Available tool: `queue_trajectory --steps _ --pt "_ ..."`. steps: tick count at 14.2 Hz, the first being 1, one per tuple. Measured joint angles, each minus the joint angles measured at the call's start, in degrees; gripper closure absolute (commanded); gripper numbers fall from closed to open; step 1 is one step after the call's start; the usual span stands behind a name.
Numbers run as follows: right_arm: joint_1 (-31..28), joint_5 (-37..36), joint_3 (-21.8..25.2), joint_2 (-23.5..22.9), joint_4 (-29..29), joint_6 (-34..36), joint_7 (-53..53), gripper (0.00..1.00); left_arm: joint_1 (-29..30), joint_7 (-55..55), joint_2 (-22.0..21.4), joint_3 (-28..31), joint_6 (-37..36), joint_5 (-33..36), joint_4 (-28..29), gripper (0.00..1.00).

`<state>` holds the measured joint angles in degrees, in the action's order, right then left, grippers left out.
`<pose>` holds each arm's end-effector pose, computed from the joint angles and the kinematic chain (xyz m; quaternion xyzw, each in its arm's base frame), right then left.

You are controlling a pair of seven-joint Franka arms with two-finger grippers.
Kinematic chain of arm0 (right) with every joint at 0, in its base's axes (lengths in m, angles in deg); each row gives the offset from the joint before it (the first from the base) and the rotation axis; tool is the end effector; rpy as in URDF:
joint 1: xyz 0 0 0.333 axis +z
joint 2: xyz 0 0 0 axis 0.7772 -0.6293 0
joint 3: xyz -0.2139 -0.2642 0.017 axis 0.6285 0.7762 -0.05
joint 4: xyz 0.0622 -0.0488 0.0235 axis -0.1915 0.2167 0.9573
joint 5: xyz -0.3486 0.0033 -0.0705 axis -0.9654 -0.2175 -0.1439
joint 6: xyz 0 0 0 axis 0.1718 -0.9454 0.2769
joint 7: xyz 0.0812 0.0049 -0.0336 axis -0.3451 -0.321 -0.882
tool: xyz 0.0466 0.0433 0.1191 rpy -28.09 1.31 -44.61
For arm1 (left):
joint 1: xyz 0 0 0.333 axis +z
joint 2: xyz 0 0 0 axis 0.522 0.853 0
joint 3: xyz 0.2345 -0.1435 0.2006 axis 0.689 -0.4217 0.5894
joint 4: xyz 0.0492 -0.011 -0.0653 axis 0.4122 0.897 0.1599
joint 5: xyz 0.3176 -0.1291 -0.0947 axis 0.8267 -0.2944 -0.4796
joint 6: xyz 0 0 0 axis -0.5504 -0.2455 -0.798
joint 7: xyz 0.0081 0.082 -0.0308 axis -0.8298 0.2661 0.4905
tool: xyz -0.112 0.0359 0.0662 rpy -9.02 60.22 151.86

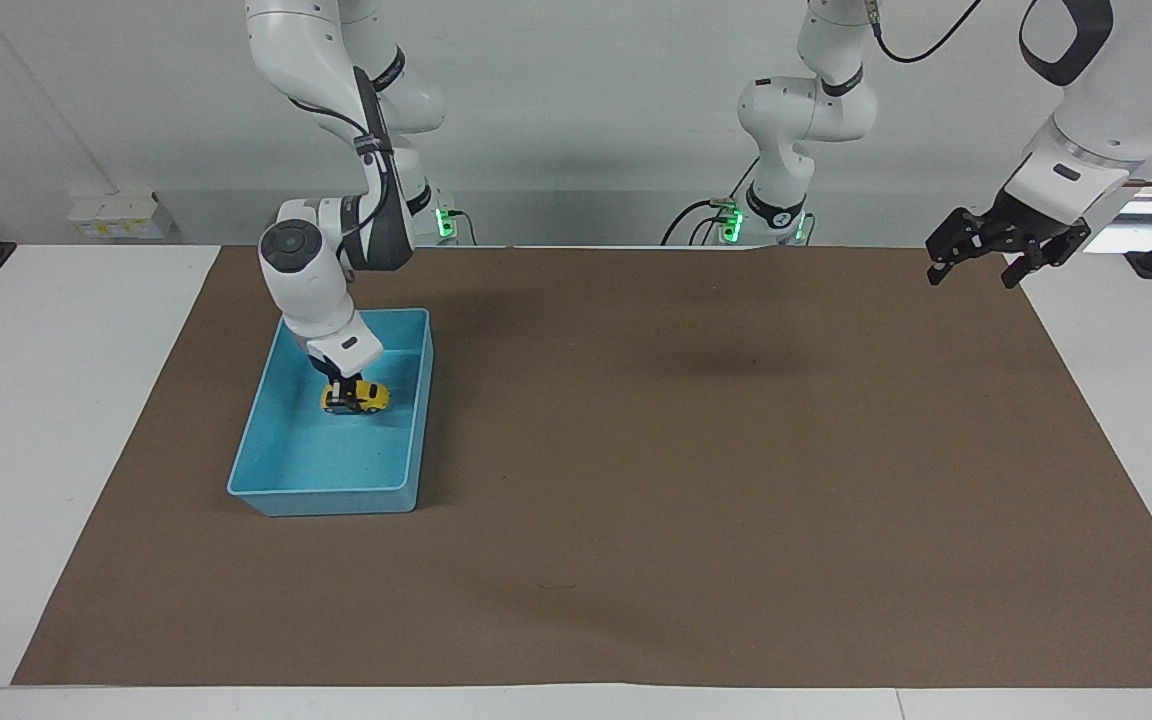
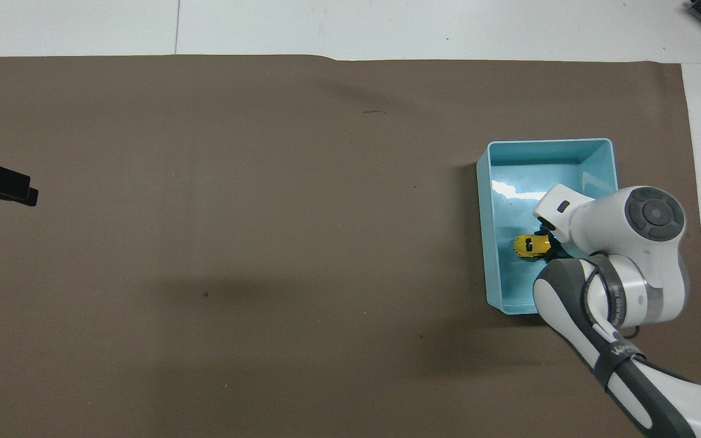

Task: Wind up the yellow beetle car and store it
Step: 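Lift the car and carry it into the blue tray, then open the right gripper to release the car in the tray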

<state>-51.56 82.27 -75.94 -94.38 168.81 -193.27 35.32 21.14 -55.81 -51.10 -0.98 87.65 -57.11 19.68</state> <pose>0.5091 0.0137 0.3310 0.6885 0.7244 -0.0297 0.0200 0.5244 -0.0071 0.6245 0.9986 -0.0469 -0.0189 0.0156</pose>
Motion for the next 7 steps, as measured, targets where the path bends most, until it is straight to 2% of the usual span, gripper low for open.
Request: queue_trajectory --steps 1,2,7 --pt "0.0 -0.01 0.0 -0.33 0.0 -0.34 0.0 0.33 0.0 0.0 0.0 0.0 0.0 0.0 0.0 0.0" --pt "0.0 -0.01 0.0 -0.49 0.0 -0.47 0.0 0.0 0.0 0.0 0.0 0.0 0.0 0.0 0.0 0.0" --pt "0.05 0.01 -0.17 -0.56 -2.35 0.92 0.05 0.0 0.0 0.0 0.0 0.0 0.0 0.0 0.0 0.0"
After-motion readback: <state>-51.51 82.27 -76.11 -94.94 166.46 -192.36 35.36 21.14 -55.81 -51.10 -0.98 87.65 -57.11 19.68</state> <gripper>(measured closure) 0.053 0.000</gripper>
